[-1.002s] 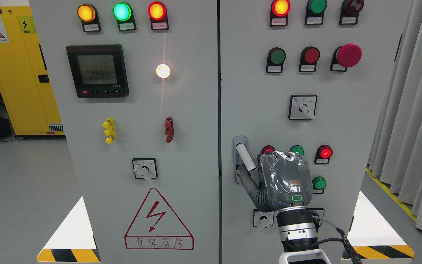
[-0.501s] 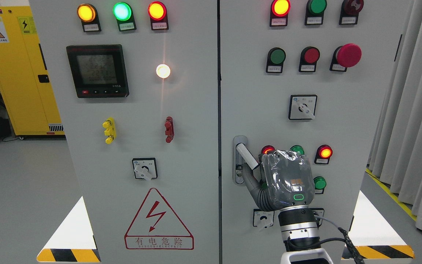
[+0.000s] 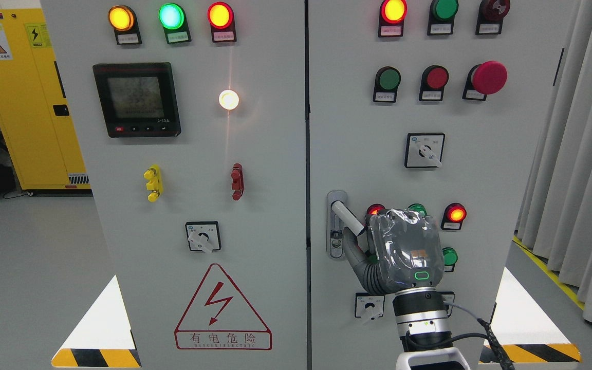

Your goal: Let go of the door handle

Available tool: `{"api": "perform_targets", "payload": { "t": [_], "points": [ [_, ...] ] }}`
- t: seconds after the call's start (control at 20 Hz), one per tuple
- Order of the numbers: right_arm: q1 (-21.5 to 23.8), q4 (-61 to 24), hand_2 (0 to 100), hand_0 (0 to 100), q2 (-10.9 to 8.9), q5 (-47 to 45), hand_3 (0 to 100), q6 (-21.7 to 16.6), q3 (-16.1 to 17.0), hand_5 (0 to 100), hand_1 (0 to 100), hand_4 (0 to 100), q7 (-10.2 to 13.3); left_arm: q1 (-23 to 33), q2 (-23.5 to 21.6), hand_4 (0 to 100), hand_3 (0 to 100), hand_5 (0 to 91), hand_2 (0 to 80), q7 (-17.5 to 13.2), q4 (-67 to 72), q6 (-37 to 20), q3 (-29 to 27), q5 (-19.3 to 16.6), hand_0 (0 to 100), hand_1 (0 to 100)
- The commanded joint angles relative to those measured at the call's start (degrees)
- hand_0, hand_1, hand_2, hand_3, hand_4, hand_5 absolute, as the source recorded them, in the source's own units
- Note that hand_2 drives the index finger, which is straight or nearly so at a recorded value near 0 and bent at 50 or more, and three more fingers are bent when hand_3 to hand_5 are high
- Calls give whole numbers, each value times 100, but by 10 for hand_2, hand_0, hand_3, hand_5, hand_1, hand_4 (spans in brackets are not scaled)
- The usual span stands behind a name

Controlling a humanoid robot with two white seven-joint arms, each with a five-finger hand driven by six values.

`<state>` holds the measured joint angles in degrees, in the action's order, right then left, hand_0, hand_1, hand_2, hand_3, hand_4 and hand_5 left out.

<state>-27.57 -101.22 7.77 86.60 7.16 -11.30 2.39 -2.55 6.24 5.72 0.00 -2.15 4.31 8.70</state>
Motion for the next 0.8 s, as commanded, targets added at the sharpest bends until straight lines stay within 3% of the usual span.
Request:
{"api": "perform_targets", "payload": {
  "t": [0.0,0.75],
  "points": [
    [-20,-20,1000,579,-13,-3,1000,-4,67,1000,434,1000,-2,0,0,0,0,0,0,-1,-70,-5,0,0,120,556],
    [-47,-20,1000,534,-21,-3,1000,-12,67,1000,433,1000,-11,0,0,0,0,0,0,-1,-70,-5,0,0,120,556]
  ]
}}
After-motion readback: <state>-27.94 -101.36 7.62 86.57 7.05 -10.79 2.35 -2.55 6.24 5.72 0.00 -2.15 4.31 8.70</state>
